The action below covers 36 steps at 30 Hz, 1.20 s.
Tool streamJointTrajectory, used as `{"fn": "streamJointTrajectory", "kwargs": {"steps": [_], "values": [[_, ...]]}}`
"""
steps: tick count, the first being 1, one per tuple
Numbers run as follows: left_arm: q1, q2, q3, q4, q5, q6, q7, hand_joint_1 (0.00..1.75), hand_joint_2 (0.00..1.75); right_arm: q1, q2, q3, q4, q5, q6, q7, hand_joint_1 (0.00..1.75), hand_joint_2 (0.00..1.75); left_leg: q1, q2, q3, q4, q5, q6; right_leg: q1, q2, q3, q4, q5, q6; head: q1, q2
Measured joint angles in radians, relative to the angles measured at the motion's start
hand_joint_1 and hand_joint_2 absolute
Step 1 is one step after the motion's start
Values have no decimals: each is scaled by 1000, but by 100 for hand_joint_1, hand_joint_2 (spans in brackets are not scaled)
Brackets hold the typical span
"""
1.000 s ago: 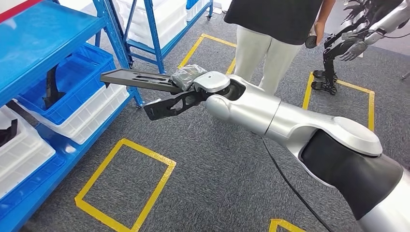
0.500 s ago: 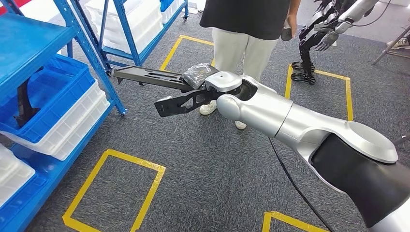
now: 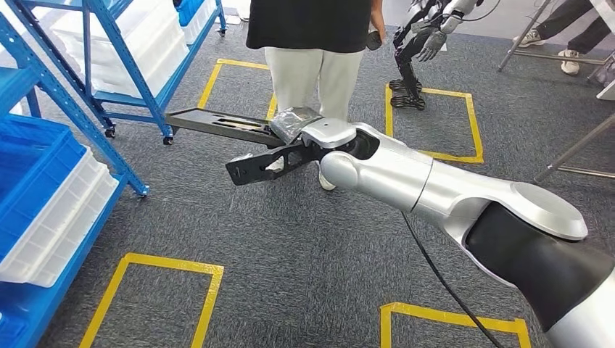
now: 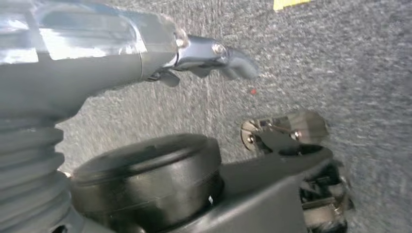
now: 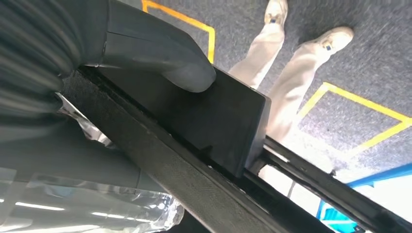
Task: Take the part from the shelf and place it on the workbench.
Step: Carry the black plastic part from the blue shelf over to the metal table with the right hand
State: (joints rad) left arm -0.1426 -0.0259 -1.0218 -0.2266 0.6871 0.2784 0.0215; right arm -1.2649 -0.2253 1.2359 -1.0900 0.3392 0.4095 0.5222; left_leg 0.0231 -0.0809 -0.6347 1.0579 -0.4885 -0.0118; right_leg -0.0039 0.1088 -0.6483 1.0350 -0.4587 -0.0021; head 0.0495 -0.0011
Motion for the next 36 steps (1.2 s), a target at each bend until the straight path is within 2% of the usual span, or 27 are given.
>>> {"fn": "streamJointTrajectory", "kwargs": {"steps": [1,3,5,6,7,8,9,10,12,14,15,16,18,19,20,21,22,23,24,25,26,27,29,31,32,34,36], "values": [[0,1,0,0,0,2,0,0,175,1,-7,-1,-5,-2,0,0,175,175,0,11,4,-4,1,4,0,-3,-2,0,-1,6,1,0],[-1,0,0,0,1,5,-1,0,175,-1,-19,-4,-15,-5,-1,0,175,175,0,37,15,-13,2,14,2,-44,-21,41,-25,18,10,0],[1,1,0,0,4,7,-2,0,175,-1,-26,-7,-23,-6,-1,0,175,175,-4,65,27,-15,-4,22,1,-90,-76,151,-74,27,23,0],[1,1,0,0,7,7,-2,0,175,0,-27,-6,-25,-8,0,0,175,175,-6,80,31,-15,-8,25,-1,-97,-107,208,-93,30,26,0],[1,2,1,0,10,8,-1,0,175,1,-28,-5,-26,-10,0,-1,175,175,-7,95,36,-15,-13,25,-3,-101,-129,245,-98,32,29,0],[0,3,2,0,13,8,-1,0,175,2,-29,-5,-25,-12,-1,-5,175,175,-8,108,40,-15,-17,24,-4,-102,-134,248,-84,32,32,0],[-2,3,3,0,16,7,0,0,175,1,-29,-5,-24,-13,-1,-10,175,175,-8,120,45,-15,-21,23,-4,-105,-120,215,-55,29,35,0],[-4,4,4,0,18,6,0,0,175,-3,-29,-5,-22,-13,-2,-18,175,175,-9,130,51,-15,-26,21,-3,-111,-92,155,-17,25,39,0],[-11,4,6,0,20,4,2,0,175,-17,-26,-6,-15,-12,-5,-32,175,175,-10,149,57,-17,-33,13,7,-136,-32,38,27,13,45,0],[-16,4,7,0,21,4,3,0,175,-29,-22,-6,-7,-11,-7,-39,175,175,-11,166,60,-20,-38,4,19,-148,-10,-5,26,3,44,0],[-19,3,7,0,22,4,3,0,175,-31,-20,-6,-3,-10,-7,-41,175,175,-11,173,63,-22,-39,-1,22,-142,-9,-12,25,-2,44,0],[-21,3,7,0,22,3,3,0,175,-32,-19,-6,0,-9,-8,-42,175,175,-9,168,66,-21,-44,-6,21,-137,-5,-17,25,-8,43,0],[-24,2,7,-1,22,4,3,0,175,-37,-17,-9,7,-7,-9,-44,175,175,-6,119,54,13,-70,-13,16,-128,5,-31,28,-19,39,0],[-24,2,7,-1,22,4,2,0,175,-39,-15,-10,9,-6,-9,-45,175,175,-4,89,30,60,-95,-15,13,-124,10,-35,28,-23,34,0],[-23,2,7,-1,22,4,3,0,175,-41,-13,-10,12,-5,-10,-47,175,175,-5,71,-4,122,-122,-16,13,-118,11,-36,27,-27,28,0],[-22,2,7,-1,22,4,3,0,175,-41,-10,-8,14,-5,-10,-48,175,175,-5,69,-42,186,-145,-18,14,-110,12,-35,26,-29,22,0],[-21,2,7,0,22,3,3,0,175,-39,-7,-7,16,-6,-10,-48,175,175,-5,71,-73,232,-152,-19,15,-101,12,-33,24,-30,17,0],[-20,2,7,0,22,3,4,0,175,-38,-5,-5,18,-6,-10,-49,175,175,-5,74,-90,244,-139,-20,15,-92,12,-30,22,-29,14,0],[-19,3,7,0,22,3,4,0,175,-37,-4,-4,19,-6,-10,-49,175,175,-4,75,-88,220,-107,-20,14,-82,13,-25,18,-28,12,0],[-19,4,7,0,22,3,4,0,175,-37,-3,-4,21,-5,-10,-50,175,175,-3,68,-70,165,-63,-21,12,-73,13,-19,14,-24,10,0],[-19,5,7,0,22,3,4,0,175,-38,-2,-4,23,-5,-11,-51,175,175,0,50,-47,107,-29,-21,9,-65,11,-13,8,-20,8,0],[-19,5,8,0,23,3,4,0,175,-41,0,-4,26,-4,-13,-53,175,175,4,28,-25,55,-7,-21,8,-56,8,-3,3,-15,5,0],[-19,6,8,0,25,3,5,0,175,-44,4,-3,32,-3,-16,-59,175,175,5,3,-5,13,-4,-17,3,-37,-1,4,0,-3,1,0],[-20,8,9,0,25,3,8,0,175,-45,9,-3,41,-3,-19,-66,175,175,3,20,1,3,-4,-7,-2,-18,-7,2,3,7,2,0],[-22,9,11,0,25,3,10,0,175,-46,10,-4,46,-3,-21,-70,175,175,3,30,5,-2,-3,-2,-2,-20,-10,6,-1,12,4,0],[-25,10,13,0,23,1,13,0,175,-51,14,-4,56,-2,-25,-75,175,175,4,54,15,-11,-2,9,-1,-53,-39,65,-35,21,15,0],[-24,12,15,0,21,-1,14,0,175,-53,17,-3,65,-2,-27,-78,175,175,0,82,23,-12,-7,16,-1,-89,-99,187,-86,28,33,0]]}}
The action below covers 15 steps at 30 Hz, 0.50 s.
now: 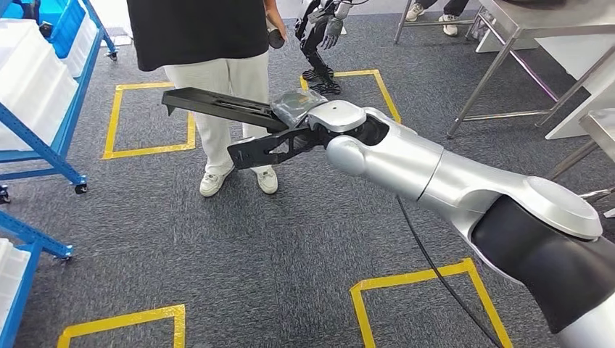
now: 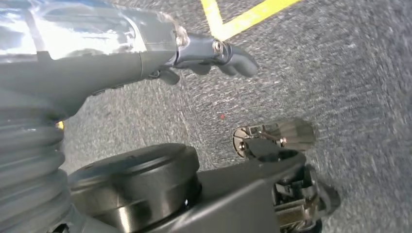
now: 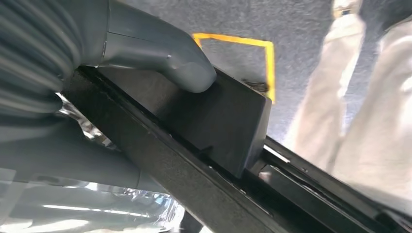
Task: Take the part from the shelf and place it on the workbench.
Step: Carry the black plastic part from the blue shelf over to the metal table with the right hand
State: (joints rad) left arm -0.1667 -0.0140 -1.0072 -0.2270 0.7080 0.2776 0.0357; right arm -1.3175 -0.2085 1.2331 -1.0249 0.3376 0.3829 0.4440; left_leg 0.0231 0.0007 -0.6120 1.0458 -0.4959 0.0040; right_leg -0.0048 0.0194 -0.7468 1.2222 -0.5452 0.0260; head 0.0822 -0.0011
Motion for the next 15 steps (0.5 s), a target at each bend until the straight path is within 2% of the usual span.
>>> {"fn": "streamJointTrajectory", "kwargs": {"steps": [1,2,3,5,6,8,10,11,13,14,15], "values": [[1,2,0,0,0,-1,1,0,175,2,1,2,4,0,0,-1,175,175,-2,14,4,0,-4,2,-1,-7,-27,51,-14,2,7,0],[2,3,0,0,-1,-1,1,0,175,5,1,3,8,-1,1,-1,175,175,-4,27,8,0,-7,3,-2,-11,-40,73,-11,2,12,0],[1,4,0,0,-2,-2,1,0,175,7,1,4,11,-1,1,-2,175,175,-5,39,12,0,-11,3,-2,-14,-36,60,9,-1,18,0],[0,6,0,0,-3,-3,0,0,175,8,1,4,16,3,-1,-3,175,175,-7,61,23,0,-20,-1,3,-29,19,-55,76,-13,25,0],[-1,6,0,0,-3,-4,0,0,175,6,1,4,18,7,-3,-4,175,175,-9,71,27,-1,-24,-4,11,-43,51,-115,100,-20,27,0],[-2,6,1,0,-4,-5,-1,0,175,1,3,4,22,14,-6,-7,175,175,-10,88,30,-3,-30,-12,24,-62,87,-184,111,-34,27,0],[-4,5,1,0,-5,-7,-1,0,175,-1,3,4,26,17,-8,-10,175,175,-11,102,34,-5,-35,-21,26,-53,93,-197,105,-42,25,0],[-5,5,1,0,-6,-7,-1,0,175,-2,3,4,29,17,-7,-11,175,175,-9,86,35,-2,-40,-25,24,-46,97,-203,105,-45,22,0],[-7,5,1,-1,-6,-8,-2,0,175,-6,5,3,34,16,-3,-14,175,175,-6,27,14,47,-71,-32,17,-36,108,-216,107,-51,14,0],[-8,5,1,-1,-6,-8,-2,0,175,-7,7,4,36,13,2,-16,175,175,-5,-4,-14,99,-94,-34,16,-31,111,-218,106,-54,6,0],[-6,5,1,-1,-6,-8,-1,0,175,-6,10,5,38,9,8,-18,175,175,-5,-14,-52,163,-118,-36,16,-23,112,-218,105,-57,-2,0]]}}
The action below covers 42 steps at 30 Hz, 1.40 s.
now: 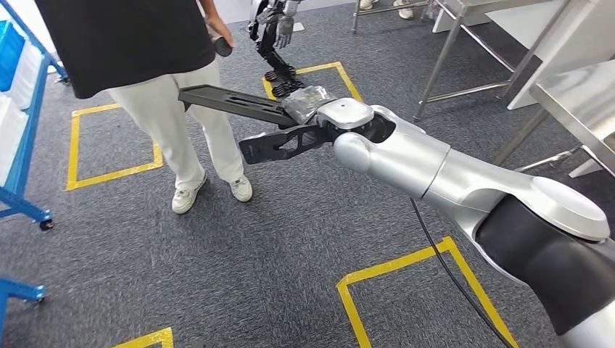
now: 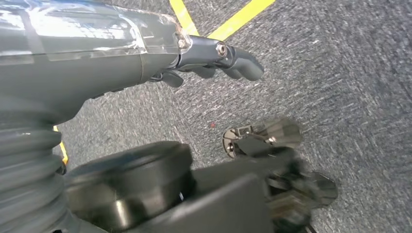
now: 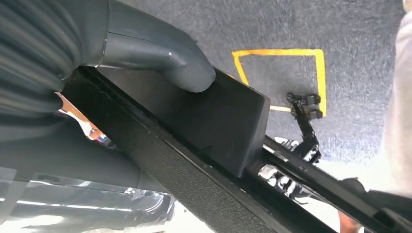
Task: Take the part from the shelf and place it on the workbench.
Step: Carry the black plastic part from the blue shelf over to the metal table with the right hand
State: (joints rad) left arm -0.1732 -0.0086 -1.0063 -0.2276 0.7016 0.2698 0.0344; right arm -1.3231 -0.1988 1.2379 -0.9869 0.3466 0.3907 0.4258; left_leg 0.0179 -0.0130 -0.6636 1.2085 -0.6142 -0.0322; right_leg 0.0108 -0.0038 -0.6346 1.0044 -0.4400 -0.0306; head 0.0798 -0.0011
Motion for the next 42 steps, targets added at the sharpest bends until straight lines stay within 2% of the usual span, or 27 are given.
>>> {"fn": "streamJointTrajectory", "kwargs": {"steps": [2,3,4,6,8,9,11,13,15,16,17,18,20,22,24,25,26,28,30,32,33,34,35,37,39,41,42], "values": [[3,1,0,0,0,0,1,0,175,6,4,1,4,-10,12,-4,175,175,0,3,-63,88,-12,-4,1,21,1,3,-3,-2,-12,0],[5,1,0,0,0,0,1,0,175,9,5,2,5,-14,16,-5,175,175,0,6,-73,85,9,-5,1,32,1,6,-6,-1,-14,0],[5,2,0,0,0,0,1,0,175,10,6,1,7,-17,19,-5,175,175,1,4,-65,47,47,-5,-1,43,1,11,-10,1,-16,0],[6,3,1,0,0,0,0,0,175,9,9,1,12,-20,18,-6,175,175,9,-37,-22,-66,117,-6,-5,63,-2,27,-21,10,-21,0],[7,4,4,0,0,0,0,0,175,10,13,2,16,-20,13,-9,175,175,13,-75,9,-130,132,-2,-10,85,-10,39,-28,21,-24,0],[8,5,5,0,0,0,0,0,175,10,14,2,17,-18,10,-11,175,175,12,-75,15,-136,126,3,-13,96,-13,40,-27,27,-25,0],[9,5,7,1,0,0,0,0,175,11,15,2,20,-14,7,-17,175,175,10,-52,22,-144,125,15,-16,108,-16,38,-26,36,-23,0],[8,6,8,0,1,1,0,0,175,8,16,1,21,-11,5,-19,175,175,10,-24,31,-152,125,26,-14,75,-37,77,-51,45,-12,0],[10,6,8,0,1,1,0,0,175,7,20,2,21,-10,1,-21,175,175,8,8,38,-154,120,34,-12,28,-93,190,-105,53,4,0],[11,6,8,1,1,2,0,0,175,8,22,2,21,-10,-1,-22,175,175,7,24,41,-154,117,37,-13,18,-125,251,-126,55,10,0],[11,7,8,1,1,2,1,0,175,9,23,3,21,-10,-2,-22,175,175,6,39,44,-154,113,38,-13,13,-147,290,-132,56,15,0],[12,7,8,1,1,2,1,0,175,11,24,3,21,-9,-2,-22,175,175,4,53,47,-154,110,38,-13,10,-152,296,-120,55,20,0],[11,6,8,1,1,3,1,0,175,10,24,3,21,-9,-3,-22,175,175,0,77,59,-155,101,36,-10,0,-109,206,-54,45,30,0],[10,4,8,1,1,3,1,0,175,4,24,2,21,-9,-5,-22,175,175,-3,98,71,-158,92,32,3,-30,-45,86,-6,27,35,0],[8,2,8,1,1,3,2,0,175,-3,25,1,22,-9,-7,-22,175,175,-6,119,75,-161,88,25,15,-48,-17,35,-6,13,35,0],[7,1,8,1,1,3,2,0,175,-5,25,1,22,-10,-7,-22,175,175,-7,128,78,-163,87,21,18,-42,-16,27,-8,9,35,0],[6,0,8,0,1,3,2,0,175,-5,24,1,22,-10,-7,-22,175,175,-6,126,80,-164,83,17,15,-35,-11,19,-8,6,35,0],[4,-1,8,0,1,3,3,0,175,-8,24,0,23,-10,-8,-22,175,175,-2,67,72,-139,62,9,8,-22,1,3,-4,1,30,0],[5,-1,8,0,1,3,2,0,175,-9,27,1,23,-10,-8,-22,175,175,0,5,18,-37,15,5,2,-9,9,-4,-4,-3,15,0],[8,0,8,0,1,3,3,0,175,-5,33,2,24,-10,-8,-22,175,175,0,2,-56,80,-18,1,2,12,10,-2,-7,-5,-1,0],[10,0,8,0,1,3,3,0,175,-2,35,2,24,-10,-8,-22,175,175,0,5,-77,101,-9,0,2,24,11,1,-9,-5,-6,0],[10,1,8,0,1,3,3,0,175,-1,35,2,24,-10,-8,-22,175,175,1,7,-78,84,20,-1,0,35,11,4,-12,-3,-10,0],[11,1,8,0,1,3,3,0,175,-1,36,2,24,-10,-9,-22,175,175,3,1,-62,33,63,-2,-2,46,12,9,-17,1,-13,0],[11,2,8,0,1,3,3,0,175,-2,36,2,24,-10,-10,-22,175,175,11,-47,-14,-84,124,-2,-7,67,8,26,-29,10,-20,0],[12,3,8,0,1,3,3,0,175,-2,36,2,24,-11,-11,-22,175,175,15,-76,12,-136,132,4,-11,91,0,36,-34,23,-23,0],[13,4,8,0,0,3,3,0,175,-1,35,2,24,-12,-12,-20,175,175,13,-54,19,-142,129,14,-15,117,-5,34,-31,33,-22,0],[12,4,9,0,-1,3,3,0,175,-1,34,2,24,-13,-12,-19,175,175,13,-41,22,-145,129,19,-15,115,-8,38,-35,37,-21,0]]}}
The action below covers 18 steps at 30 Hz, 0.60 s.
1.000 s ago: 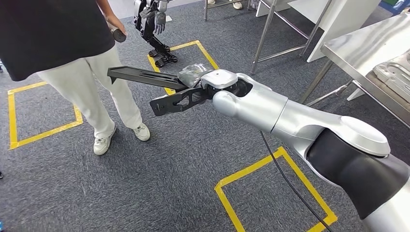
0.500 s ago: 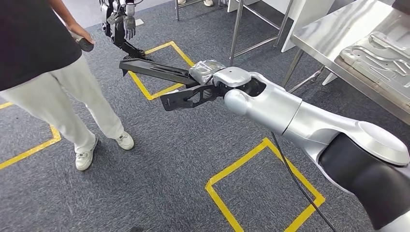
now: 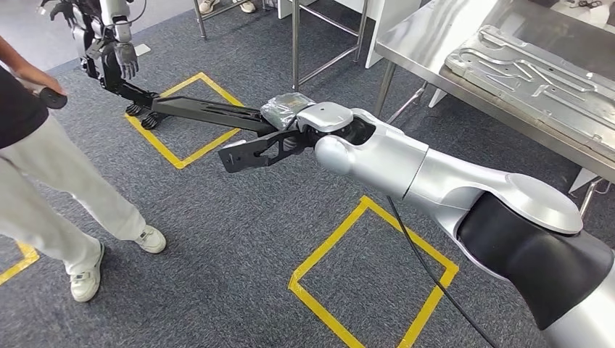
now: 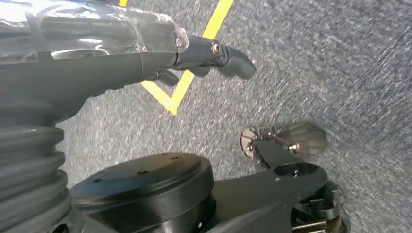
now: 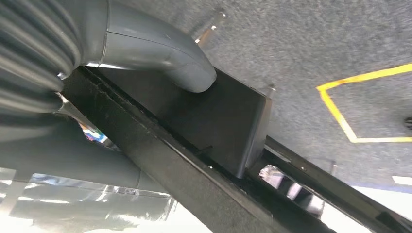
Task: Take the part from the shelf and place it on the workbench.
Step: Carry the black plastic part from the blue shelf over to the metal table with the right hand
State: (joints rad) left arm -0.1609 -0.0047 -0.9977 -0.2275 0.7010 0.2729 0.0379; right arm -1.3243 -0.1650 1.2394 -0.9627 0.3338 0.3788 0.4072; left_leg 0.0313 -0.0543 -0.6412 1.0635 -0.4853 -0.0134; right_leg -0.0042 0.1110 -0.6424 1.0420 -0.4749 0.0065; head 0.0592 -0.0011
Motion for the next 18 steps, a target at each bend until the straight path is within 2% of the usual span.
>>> {"fn": "streamJointTrajectory", "kwargs": {"steps": [2,3,4,5,6,7,8,10,11,12,14,15,17,18], "values": [[-1,-1,0,0,-2,0,0,0,175,-2,-3,-1,0,0,0,5,175,175,2,29,8,-6,-2,10,2,-40,-27,55,-33,9,11,0],[-1,-1,0,0,-4,0,0,0,175,-2,-4,-1,-1,0,0,7,175,175,0,44,12,-7,-5,13,4,-70,-54,109,-59,14,18,0],[0,-1,0,0,-4,0,0,0,175,0,-4,0,-1,-1,0,10,175,175,-2,59,14,-7,-8,16,4,-90,-86,173,-84,19,27,0],[1,-1,0,0,-4,0,1,0,175,2,-5,0,-2,-2,1,14,175,175,-3,73,17,-7,-11,18,4,-100,-114,224,-98,21,33,0],[1,-1,0,0,-5,0,1,0,175,5,-6,0,-2,-4,2,18,175,175,-5,88,20,-7,-15,19,4,-104,-130,250,-95,21,39,0],[1,-1,0,0,-5,0,1,0,175,7,-8,0,-3,-5,2,21,175,175,-7,101,25,-7,-19,19,5,-107,-128,241,-75,19,46,0],[1,-1,0,0,-5,0,1,0,175,8,-10,0,-3,-6,2,23,175,175,-9,113,31,-7,-24,19,6,-111,-107,195,-41,13,52,0],[0,-4,0,0,-7,0,1,0,175,6,-14,-1,-4,-6,1,24,175,175,-14,134,44,-9,-32,17,18,-141,-44,72,18,-7,60,0],[-1,-5,0,0,-7,0,2,0,175,3,-15,-1,-4,-6,0,24,175,175,-16,144,48,-12,-35,14,25,-157,-20,26,30,-18,62,0],[-1,-6,0,0,-8,0,3,0,175,1,-16,-1,-4,-6,-1,25,175,175,-17,154,50,-14,-36,11,32,-168,-8,1,30,-27,63,0],[-1,-7,1,0,-9,-1,4,0,175,-1,-21,-2,-6,-6,-2,26,175,175,-20,175,54,-19,-38,3,36,-159,-1,-17,24,-34,64,0],[-3,-7,1,-1,-10,-1,4,0,175,-1,-23,-2,-7,-6,-2,27,175,175,-20,167,57,-19,-43,-1,34,-151,5,-26,25,-35,64,0],[-4,-7,1,-1,-12,-2,4,0,175,-2,-26,-2,-11,-4,-3,29,175,175,-16,102,41,20,-68,-9,25,-136,19,-44,30,-37,57,0],[-4,-7,1,-1,-13,-2,4,0,175,-1,-26,-2,-13,-3,-3,30,175,175,-13,64,15,70,-91,-12,21,-128,23,-48,31,-39,50,0]]}}
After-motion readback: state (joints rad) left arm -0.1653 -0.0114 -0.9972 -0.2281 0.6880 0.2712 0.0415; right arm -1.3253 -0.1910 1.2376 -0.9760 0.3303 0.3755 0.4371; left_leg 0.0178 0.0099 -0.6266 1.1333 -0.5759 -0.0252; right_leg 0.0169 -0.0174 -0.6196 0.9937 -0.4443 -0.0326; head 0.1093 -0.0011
